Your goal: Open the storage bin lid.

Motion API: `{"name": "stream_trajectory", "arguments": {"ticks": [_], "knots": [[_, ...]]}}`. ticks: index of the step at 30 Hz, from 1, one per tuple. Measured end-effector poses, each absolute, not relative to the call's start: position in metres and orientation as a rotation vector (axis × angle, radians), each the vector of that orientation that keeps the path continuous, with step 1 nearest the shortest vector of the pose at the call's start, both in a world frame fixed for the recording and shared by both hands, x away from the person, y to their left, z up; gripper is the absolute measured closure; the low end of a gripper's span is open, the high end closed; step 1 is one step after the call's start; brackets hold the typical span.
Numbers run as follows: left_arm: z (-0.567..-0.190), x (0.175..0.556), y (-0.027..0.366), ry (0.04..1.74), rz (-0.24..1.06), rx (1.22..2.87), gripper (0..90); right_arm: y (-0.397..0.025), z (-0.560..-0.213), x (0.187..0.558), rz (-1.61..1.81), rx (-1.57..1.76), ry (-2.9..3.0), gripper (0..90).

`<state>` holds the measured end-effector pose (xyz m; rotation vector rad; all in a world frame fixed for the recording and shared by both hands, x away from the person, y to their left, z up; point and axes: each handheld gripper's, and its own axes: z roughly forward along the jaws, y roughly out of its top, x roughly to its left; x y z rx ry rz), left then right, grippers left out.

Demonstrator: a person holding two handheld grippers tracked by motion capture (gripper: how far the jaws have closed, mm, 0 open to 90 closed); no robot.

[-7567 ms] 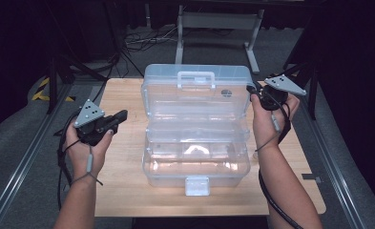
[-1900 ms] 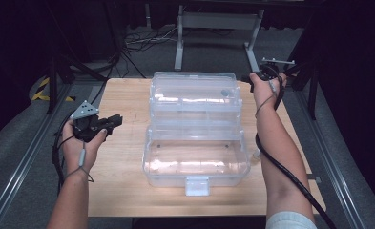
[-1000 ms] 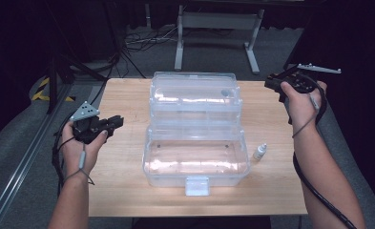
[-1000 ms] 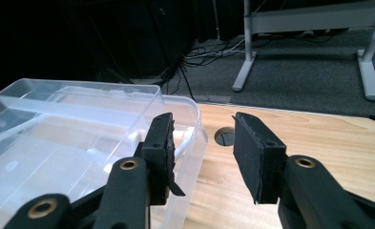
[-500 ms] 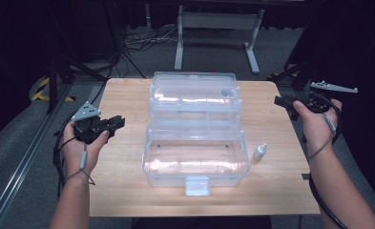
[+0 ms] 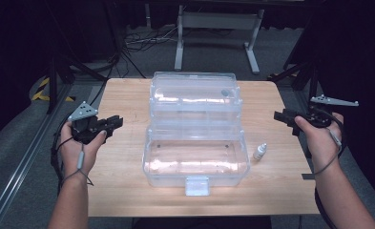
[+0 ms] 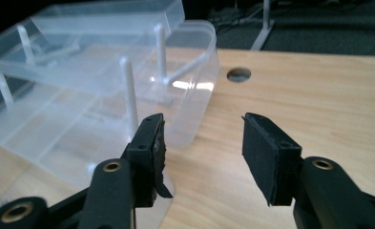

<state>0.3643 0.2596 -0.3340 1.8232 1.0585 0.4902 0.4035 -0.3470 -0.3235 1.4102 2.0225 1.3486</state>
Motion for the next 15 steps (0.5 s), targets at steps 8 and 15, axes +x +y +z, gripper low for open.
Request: {"name": "stream_trajectory", "arguments": {"ticks": [8, 15], "knots": [[-0.334, 0.365, 0.259, 1.057, 0.486, 1.831, 77.2, -0.343, -0.347, 0.403, 1.267, 1.433, 2.103, 48.1], [-0.335, 0.365, 0.258, 1.063, 0.488, 1.832, 77.2, -0.338, -0.360, 0.401, 1.223, 1.425, 2.138, 47.8]]}}
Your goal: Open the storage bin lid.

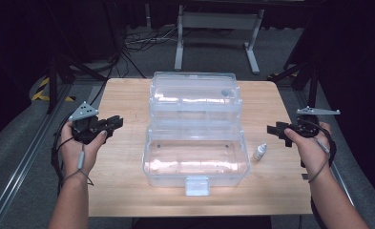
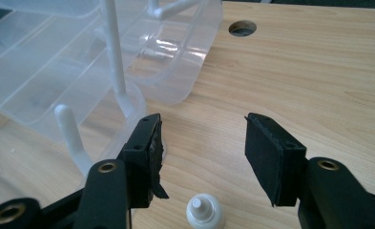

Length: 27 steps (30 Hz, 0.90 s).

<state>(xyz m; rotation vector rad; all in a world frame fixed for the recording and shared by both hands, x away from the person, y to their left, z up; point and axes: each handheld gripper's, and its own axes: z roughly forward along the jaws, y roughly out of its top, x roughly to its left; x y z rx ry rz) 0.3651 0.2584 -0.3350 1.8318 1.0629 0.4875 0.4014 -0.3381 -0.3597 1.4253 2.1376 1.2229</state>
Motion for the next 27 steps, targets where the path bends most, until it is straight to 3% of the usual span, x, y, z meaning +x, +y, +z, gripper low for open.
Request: {"name": "stream_trajectory", "arguments": {"ticks": [27], "knots": [[-0.337, 0.366, 0.257, 1.074, 0.499, 1.848, 77.2, -0.325, -0.409, 0.400, 1.067, 1.482, 2.255, 45.4]]}}
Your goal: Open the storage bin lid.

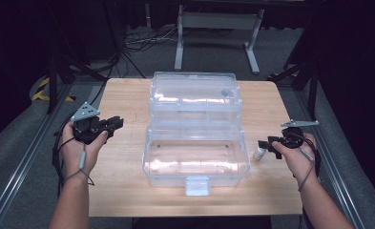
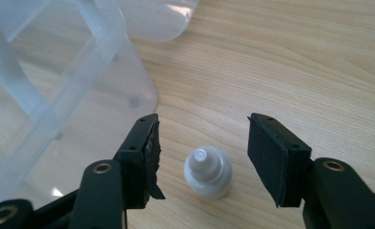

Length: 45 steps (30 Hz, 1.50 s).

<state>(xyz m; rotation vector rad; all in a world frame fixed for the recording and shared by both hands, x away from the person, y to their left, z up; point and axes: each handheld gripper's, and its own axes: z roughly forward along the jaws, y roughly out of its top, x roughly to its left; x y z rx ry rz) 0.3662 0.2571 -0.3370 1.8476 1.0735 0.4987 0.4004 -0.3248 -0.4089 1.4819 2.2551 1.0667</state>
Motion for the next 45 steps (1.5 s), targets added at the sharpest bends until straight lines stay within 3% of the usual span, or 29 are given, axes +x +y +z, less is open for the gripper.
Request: {"name": "stream_trajectory", "arguments": {"ticks": [29, 41, 45], "knots": [[-0.339, 0.367, 0.258, 1.081, 0.489, 1.842, 77.2, -0.314, -0.419, 0.399, 0.834, 1.362, 2.367, 67.4], [-0.339, 0.368, 0.258, 1.083, 0.483, 1.846, 77.2, -0.309, -0.413, 0.403, 0.755, 1.330, 2.421, 70.4], [-0.339, 0.368, 0.259, 1.086, 0.482, 1.845, 77.2, -0.308, -0.409, 0.405, 0.727, 1.304, 2.458, 65.4]]}}
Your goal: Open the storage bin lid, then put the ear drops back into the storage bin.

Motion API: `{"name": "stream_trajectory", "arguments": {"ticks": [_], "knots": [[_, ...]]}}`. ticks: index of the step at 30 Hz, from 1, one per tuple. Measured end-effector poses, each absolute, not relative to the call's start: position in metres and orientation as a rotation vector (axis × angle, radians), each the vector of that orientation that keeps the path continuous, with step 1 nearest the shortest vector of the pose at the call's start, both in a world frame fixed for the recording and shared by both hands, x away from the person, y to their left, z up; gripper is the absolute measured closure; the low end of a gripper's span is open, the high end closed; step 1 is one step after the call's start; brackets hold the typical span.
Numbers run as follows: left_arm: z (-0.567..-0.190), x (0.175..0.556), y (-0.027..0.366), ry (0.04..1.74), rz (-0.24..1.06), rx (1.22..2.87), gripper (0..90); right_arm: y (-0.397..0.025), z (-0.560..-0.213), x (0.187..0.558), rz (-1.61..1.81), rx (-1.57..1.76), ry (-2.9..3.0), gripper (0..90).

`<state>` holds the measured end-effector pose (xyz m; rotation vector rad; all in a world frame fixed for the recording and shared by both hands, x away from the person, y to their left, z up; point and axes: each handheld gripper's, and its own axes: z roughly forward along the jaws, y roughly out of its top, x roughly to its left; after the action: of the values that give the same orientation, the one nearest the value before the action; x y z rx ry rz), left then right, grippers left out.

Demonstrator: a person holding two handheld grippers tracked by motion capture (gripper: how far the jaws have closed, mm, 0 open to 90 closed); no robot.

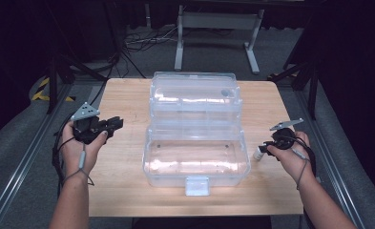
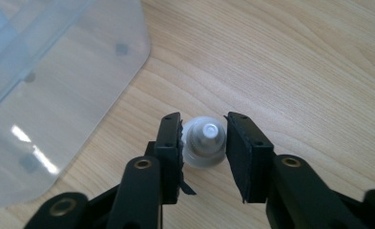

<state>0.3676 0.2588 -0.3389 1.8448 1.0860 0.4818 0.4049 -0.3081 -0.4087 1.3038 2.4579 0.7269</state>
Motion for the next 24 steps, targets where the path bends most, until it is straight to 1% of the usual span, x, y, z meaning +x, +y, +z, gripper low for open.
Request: {"name": "stream_trajectory", "arguments": {"ticks": [3, 13, 19, 24], "knots": [[-0.339, 0.368, 0.259, 1.087, 0.480, 1.850, 77.2, -0.308, -0.403, 0.407, 0.683, 1.249, 2.498, 61.8], [-0.339, 0.366, 0.260, 1.090, 0.478, 1.859, 77.1, -0.308, -0.393, 0.421, 0.524, 1.049, 2.698, 59.3], [-0.339, 0.366, 0.259, 1.089, 0.475, 1.864, 77.2, -0.305, -0.388, 0.427, 0.480, 0.955, 2.780, 60.9], [-0.339, 0.365, 0.260, 1.090, 0.483, 1.865, 77.4, -0.302, -0.386, 0.433, 0.437, 0.865, 2.837, 59.8]]}}
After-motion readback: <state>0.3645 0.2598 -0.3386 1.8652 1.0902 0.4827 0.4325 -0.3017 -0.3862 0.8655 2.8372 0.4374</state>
